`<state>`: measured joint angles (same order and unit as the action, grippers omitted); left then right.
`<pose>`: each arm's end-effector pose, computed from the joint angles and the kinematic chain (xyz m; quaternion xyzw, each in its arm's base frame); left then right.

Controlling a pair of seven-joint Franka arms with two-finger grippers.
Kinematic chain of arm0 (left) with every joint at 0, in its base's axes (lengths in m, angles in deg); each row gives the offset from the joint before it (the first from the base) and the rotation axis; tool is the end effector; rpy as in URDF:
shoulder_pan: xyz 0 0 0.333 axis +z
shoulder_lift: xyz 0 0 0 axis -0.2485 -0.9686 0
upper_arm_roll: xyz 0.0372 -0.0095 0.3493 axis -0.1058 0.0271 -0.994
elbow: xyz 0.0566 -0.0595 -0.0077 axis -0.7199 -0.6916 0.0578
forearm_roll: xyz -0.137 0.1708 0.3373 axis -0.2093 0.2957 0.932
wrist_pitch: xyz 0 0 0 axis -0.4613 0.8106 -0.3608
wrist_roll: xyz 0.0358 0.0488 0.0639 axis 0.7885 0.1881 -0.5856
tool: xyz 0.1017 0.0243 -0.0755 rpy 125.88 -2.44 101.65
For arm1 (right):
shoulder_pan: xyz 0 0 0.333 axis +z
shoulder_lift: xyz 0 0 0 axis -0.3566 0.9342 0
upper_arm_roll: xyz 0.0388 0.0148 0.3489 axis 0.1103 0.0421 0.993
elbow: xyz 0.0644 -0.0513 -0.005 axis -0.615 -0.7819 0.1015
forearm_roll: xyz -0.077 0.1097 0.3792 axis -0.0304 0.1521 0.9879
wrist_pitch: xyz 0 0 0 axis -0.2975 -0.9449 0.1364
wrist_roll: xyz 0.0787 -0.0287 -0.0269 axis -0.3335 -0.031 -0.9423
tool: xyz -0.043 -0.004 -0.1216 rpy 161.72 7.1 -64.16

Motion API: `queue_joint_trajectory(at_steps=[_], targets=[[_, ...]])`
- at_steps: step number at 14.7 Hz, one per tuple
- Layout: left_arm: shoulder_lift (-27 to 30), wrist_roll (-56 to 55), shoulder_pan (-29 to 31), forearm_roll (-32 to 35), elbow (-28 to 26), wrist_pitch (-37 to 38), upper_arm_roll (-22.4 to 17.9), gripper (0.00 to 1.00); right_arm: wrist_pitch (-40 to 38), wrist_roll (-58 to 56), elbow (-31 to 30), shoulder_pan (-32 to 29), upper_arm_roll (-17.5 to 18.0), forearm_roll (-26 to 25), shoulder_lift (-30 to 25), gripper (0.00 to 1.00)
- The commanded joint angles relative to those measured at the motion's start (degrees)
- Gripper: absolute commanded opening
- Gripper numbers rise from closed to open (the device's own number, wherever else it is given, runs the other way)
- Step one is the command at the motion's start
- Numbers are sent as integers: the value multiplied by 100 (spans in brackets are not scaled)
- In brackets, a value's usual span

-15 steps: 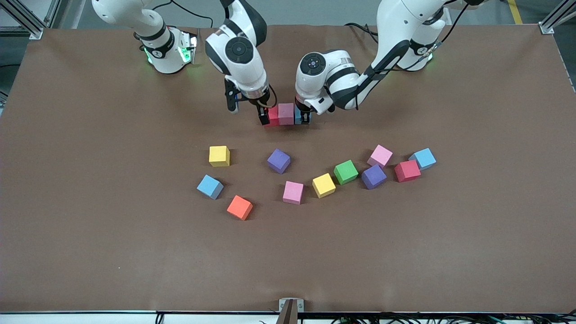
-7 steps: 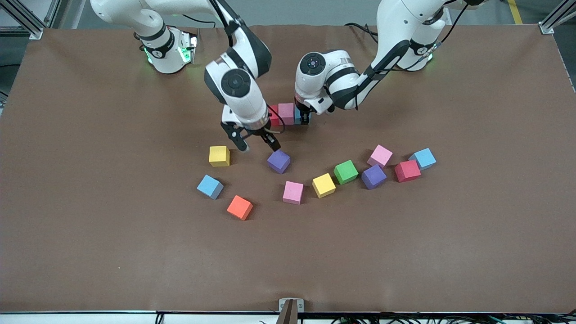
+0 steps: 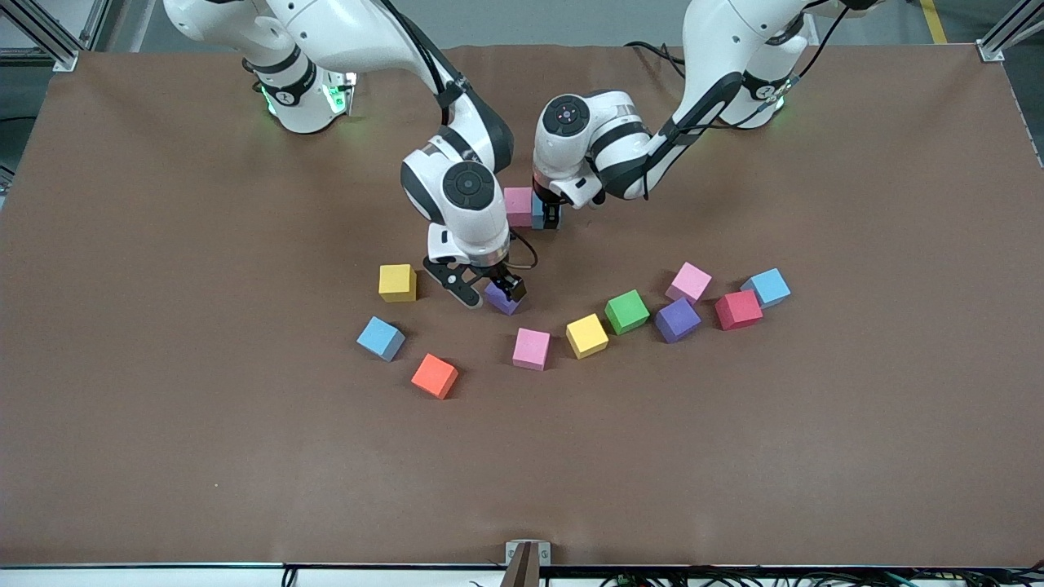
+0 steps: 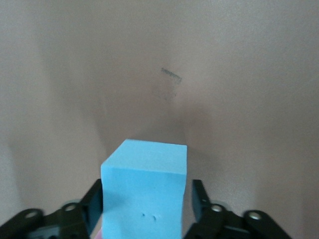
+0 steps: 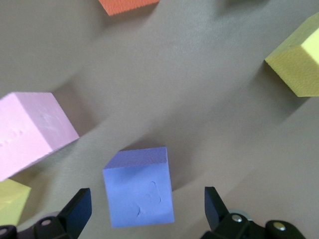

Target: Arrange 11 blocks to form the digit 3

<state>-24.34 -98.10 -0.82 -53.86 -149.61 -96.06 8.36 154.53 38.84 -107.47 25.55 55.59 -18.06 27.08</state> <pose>0.3304 -0.4822 0.2060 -0.7111 -0.7004 0.0604 0.0106 0.5138 0.4842 0.2558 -0.9353 0.3538 -0.0058 0.0095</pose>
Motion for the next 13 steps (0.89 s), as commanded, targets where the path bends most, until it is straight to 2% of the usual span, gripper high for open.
queue_joint_trajectory(at_steps=[1,10,13], targets=[[55,-930,-18,334,50,89,6,100,-17,-36,124,22,33,-102,155,100],[582,-764,35,308,42,555,68,100,36,26,414,136,33,-102,498,100],[723,-711,61,282,33,617,85,100,62,26,423,136,24,-111,560,95]])
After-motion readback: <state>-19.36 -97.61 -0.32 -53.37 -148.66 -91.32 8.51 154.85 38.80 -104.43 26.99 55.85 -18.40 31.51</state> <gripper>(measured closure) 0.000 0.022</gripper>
